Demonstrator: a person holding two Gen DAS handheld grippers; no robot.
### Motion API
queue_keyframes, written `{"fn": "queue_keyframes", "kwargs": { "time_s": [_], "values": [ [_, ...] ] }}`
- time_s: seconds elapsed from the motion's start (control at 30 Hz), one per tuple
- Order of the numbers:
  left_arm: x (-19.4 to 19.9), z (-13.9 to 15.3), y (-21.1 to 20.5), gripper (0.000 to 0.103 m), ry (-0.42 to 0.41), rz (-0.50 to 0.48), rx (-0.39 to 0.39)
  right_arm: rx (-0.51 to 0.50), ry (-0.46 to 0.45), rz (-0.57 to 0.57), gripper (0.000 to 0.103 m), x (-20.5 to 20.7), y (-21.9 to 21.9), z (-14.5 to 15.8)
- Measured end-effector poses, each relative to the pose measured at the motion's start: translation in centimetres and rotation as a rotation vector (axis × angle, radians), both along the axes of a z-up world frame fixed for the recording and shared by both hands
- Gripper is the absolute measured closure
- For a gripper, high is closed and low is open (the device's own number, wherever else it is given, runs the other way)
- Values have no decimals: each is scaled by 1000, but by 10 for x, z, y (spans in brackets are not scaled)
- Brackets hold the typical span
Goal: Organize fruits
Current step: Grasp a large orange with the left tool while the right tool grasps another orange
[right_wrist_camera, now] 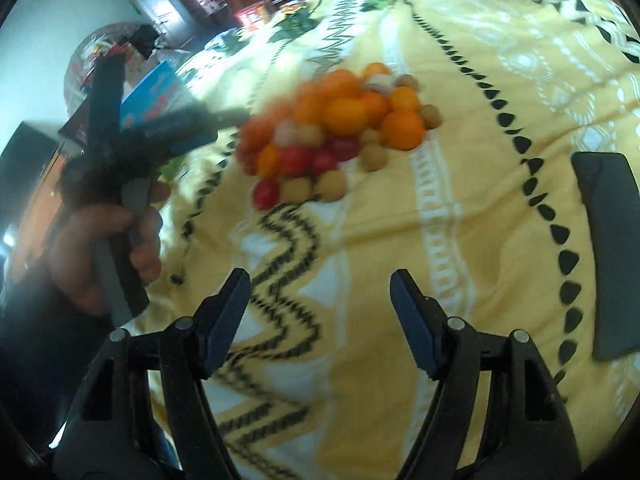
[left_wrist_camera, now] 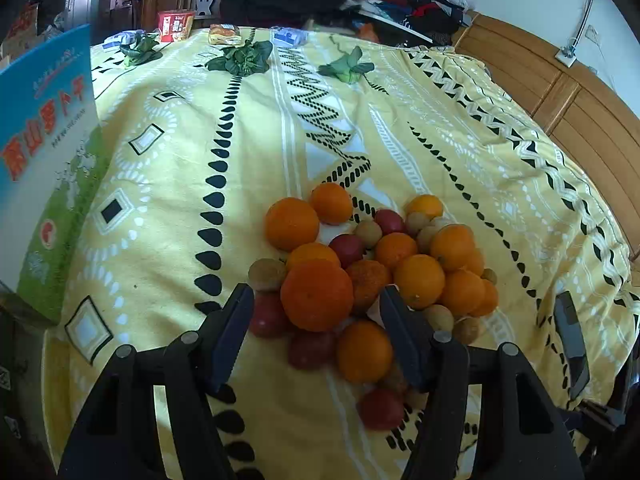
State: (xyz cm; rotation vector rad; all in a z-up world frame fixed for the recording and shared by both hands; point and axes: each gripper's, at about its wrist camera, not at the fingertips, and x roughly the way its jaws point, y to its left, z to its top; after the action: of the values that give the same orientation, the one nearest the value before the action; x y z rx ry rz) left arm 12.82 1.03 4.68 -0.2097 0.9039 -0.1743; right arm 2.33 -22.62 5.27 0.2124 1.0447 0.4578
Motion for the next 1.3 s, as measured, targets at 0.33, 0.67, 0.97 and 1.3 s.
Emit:
{"fn": "queue_keyframes", "kwargs": {
  "time_s": [0.33,0.67,0.97,1.3],
  "values": [
    [1,-7,-10,63,-31,-31,50,16,-67,0,30,41,0,11],
    [-17,13,6,63,-72,31,27,-27,-160,16,30,114,23,21],
    [-16,14,7,63,-68,33,9,-80,-117,44,41,152,40,-3],
    [-25,30,0,63,-87,33,24,-85,-169,64,60,141,47,9]
  ]
}}
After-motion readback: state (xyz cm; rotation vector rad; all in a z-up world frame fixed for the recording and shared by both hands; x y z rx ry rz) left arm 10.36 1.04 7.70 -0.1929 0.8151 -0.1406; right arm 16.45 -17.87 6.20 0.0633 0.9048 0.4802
